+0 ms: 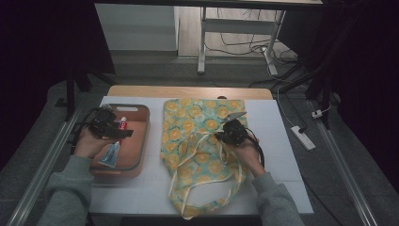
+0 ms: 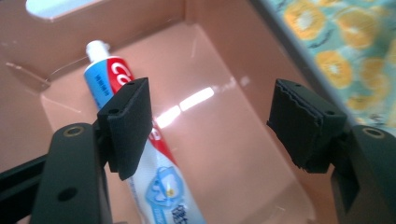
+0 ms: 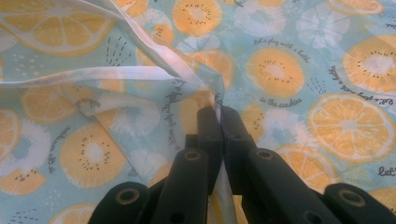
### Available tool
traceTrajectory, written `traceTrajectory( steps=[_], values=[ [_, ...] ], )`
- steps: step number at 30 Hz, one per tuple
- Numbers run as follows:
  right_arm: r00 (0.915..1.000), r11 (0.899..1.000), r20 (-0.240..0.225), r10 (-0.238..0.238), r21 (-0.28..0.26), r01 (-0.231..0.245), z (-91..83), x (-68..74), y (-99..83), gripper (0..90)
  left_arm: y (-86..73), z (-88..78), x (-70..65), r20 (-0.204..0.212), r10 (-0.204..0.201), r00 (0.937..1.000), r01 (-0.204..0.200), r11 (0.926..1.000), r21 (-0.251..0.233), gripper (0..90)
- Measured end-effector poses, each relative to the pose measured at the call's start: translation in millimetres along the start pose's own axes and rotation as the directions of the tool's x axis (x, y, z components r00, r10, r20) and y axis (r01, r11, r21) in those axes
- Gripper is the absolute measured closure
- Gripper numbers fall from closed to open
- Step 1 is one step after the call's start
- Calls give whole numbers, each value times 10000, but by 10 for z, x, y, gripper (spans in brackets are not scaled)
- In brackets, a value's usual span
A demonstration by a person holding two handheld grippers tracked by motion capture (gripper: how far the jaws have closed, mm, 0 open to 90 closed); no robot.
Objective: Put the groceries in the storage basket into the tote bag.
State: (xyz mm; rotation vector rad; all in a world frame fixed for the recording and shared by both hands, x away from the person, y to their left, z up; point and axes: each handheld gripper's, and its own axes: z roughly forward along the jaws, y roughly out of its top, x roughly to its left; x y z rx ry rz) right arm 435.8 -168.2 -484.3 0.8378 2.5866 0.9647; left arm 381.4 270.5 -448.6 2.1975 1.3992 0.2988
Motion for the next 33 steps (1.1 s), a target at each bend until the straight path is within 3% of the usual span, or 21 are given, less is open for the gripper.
traceTrajectory(
  steps=[7,14,24,30,33],
  values=[
    [10000,10000,-35,-39,42,39,5,14,-2,885,10,139,97,3,-415,9991,414,9971,635,277],
    [10000,10000,-71,0,-64,-1,-26,15,-3,885,20,319,201,-307,-998,9945,1027,9876,1185,275],
    [10000,9999,-48,-83,-123,83,-52,39,-5,885,-28,517,227,-539,-1184,9915,1255,9795,1573,264],
    [10000,10000,-34,-63,7,63,-26,37,-13,884,-63,554,264,-685,-1362,9883,1459,9755,1649,261],
    [10000,10000,-30,-85,8,85,-23,39,-12,884,-60,571,246,-917,-1267,9877,1414,9738,1780,264]
  ],
)
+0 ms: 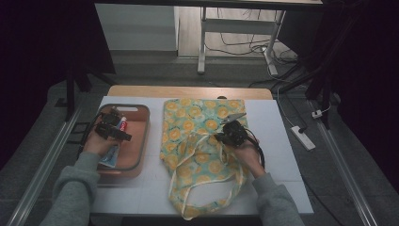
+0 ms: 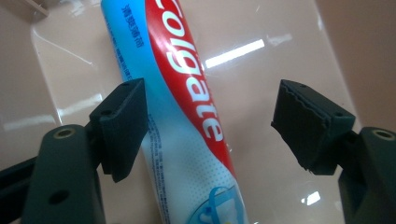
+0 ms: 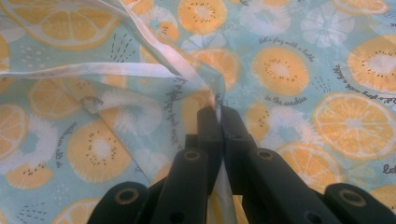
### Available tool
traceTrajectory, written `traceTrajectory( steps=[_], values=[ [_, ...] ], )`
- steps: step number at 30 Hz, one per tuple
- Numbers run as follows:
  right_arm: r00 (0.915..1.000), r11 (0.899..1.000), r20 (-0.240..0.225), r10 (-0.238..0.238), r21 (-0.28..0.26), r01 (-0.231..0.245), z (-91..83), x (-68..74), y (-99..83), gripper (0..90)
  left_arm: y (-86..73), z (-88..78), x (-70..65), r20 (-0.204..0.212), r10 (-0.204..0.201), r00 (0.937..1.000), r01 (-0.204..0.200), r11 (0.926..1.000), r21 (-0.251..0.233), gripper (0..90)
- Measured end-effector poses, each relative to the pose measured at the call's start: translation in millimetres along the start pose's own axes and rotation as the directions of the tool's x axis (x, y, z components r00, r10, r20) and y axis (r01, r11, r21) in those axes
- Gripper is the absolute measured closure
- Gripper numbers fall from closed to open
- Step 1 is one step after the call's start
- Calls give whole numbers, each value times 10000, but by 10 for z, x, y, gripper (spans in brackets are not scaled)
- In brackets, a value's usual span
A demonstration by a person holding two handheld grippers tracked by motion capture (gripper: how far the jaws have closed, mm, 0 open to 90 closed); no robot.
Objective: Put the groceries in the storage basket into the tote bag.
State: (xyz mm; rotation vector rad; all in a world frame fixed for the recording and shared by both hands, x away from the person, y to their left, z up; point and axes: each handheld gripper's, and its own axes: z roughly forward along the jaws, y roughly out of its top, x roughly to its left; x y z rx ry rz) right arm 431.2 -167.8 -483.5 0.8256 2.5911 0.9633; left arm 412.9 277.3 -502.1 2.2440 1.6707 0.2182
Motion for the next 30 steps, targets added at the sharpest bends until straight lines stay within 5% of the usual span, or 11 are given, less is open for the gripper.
traceTrajectory(
  steps=[16,21,25,30],
  values=[
    [10000,10000,15,-17,14,17,-1,4,-2,884,27,88,-41,-1214,-168,9925,254,9973,696,338],
    [10000,10000,26,-61,50,61,13,10,-4,884,35,95,-27,-1102,-390,9931,466,9966,676,343],
    [10000,10000,33,-57,53,57,19,18,0,884,26,97,54,-212,-819,9964,830,9947,605,446],
    [10000,10000,28,-63,68,63,17,23,-2,884,28,90,60,-289,-882,9957,899,9941,612,499]
  ],
)
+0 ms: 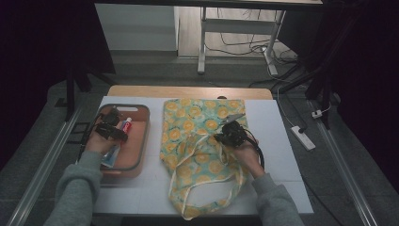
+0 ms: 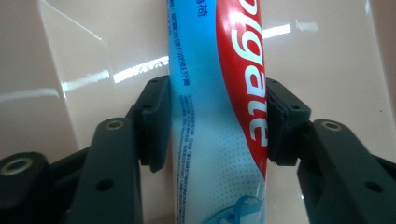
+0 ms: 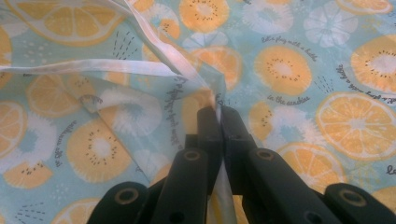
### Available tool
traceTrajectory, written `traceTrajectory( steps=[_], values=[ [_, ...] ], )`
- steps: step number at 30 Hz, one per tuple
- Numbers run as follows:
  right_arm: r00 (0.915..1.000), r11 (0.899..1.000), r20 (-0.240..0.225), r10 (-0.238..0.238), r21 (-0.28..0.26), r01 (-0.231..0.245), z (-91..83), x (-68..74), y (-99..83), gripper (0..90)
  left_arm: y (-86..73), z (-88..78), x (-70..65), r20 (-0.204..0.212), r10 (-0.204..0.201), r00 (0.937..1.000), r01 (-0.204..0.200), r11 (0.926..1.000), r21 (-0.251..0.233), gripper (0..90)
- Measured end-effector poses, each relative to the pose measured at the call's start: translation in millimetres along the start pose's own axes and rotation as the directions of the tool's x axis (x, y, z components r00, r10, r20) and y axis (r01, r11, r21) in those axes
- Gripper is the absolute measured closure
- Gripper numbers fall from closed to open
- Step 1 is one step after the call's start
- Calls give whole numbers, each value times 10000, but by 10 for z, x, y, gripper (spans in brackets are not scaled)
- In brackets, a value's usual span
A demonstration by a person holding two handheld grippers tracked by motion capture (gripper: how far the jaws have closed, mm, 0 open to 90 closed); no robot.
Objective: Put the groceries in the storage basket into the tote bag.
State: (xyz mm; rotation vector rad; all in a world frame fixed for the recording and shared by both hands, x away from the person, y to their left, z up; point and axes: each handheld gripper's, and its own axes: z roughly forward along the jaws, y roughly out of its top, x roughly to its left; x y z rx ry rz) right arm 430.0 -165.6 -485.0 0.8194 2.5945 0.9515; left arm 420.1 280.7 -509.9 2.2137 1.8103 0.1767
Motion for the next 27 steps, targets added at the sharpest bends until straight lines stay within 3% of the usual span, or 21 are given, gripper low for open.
traceTrajectory(
  steps=[12,27],
  values=[
    [10000,10000,6,3,16,-3,7,-7,-8,884,-31,-76,49,-6,201,9998,-201,9993,-328,711],
    [10000,10000,31,8,40,-8,7,-20,-18,884,-69,-102,112,362,398,9986,-374,9973,-633,745]
  ],
)
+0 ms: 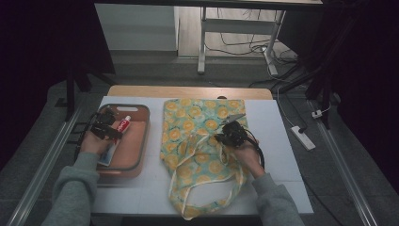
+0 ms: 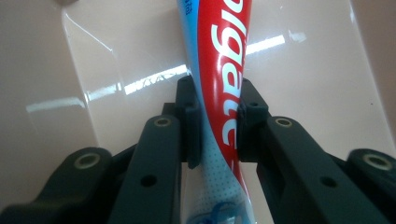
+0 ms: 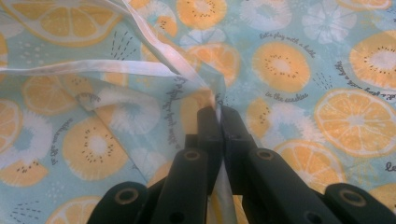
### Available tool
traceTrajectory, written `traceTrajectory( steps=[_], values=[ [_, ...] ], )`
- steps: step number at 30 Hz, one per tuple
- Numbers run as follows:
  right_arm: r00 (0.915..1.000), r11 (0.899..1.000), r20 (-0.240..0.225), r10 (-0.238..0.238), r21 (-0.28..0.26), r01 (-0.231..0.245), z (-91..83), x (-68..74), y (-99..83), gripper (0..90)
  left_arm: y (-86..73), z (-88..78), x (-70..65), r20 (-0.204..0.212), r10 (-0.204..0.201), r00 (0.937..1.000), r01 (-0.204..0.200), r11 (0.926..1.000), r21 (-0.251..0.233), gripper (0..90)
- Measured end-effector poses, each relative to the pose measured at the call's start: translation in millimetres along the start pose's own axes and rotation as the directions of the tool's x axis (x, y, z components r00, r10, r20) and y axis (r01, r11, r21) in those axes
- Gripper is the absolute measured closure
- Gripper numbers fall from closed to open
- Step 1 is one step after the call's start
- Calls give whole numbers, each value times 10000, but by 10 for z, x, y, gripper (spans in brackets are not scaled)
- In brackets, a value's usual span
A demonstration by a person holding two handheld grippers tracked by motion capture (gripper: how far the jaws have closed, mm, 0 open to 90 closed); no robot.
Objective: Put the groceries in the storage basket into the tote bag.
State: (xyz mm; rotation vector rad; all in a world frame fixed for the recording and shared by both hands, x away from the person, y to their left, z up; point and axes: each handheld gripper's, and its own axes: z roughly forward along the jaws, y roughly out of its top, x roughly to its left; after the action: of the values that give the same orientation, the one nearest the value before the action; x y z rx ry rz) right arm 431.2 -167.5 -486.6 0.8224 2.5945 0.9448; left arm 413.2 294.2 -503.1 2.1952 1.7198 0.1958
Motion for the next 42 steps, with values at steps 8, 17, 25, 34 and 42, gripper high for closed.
traceTrajectory(
  steps=[8,17,25,34,42],
  values=[
    [10000,10000,7,1,13,-1,4,-4,-4,884,-16,-16,-1,350,142,9993,-137,9998,-145,752],
    [10000,10000,-4,22,8,-22,8,2,-5,884,-52,-143,-13,1100,250,9936,-158,9964,-832,755],
    [10000,10000,12,-6,33,6,7,-4,-8,884,-66,-153,-4,1359,290,9903,-160,9953,-953,757],
    [10000,10000,27,12,52,-12,8,-7,-10,884,-71,-100,7,1408,343,9894,-232,9966,-792,757],
    [10000,10000,22,21,49,-21,13,-9,-12,884,-67,-246,-22,1865,498,9812,-259,9913,-1287,757]
  ],
)
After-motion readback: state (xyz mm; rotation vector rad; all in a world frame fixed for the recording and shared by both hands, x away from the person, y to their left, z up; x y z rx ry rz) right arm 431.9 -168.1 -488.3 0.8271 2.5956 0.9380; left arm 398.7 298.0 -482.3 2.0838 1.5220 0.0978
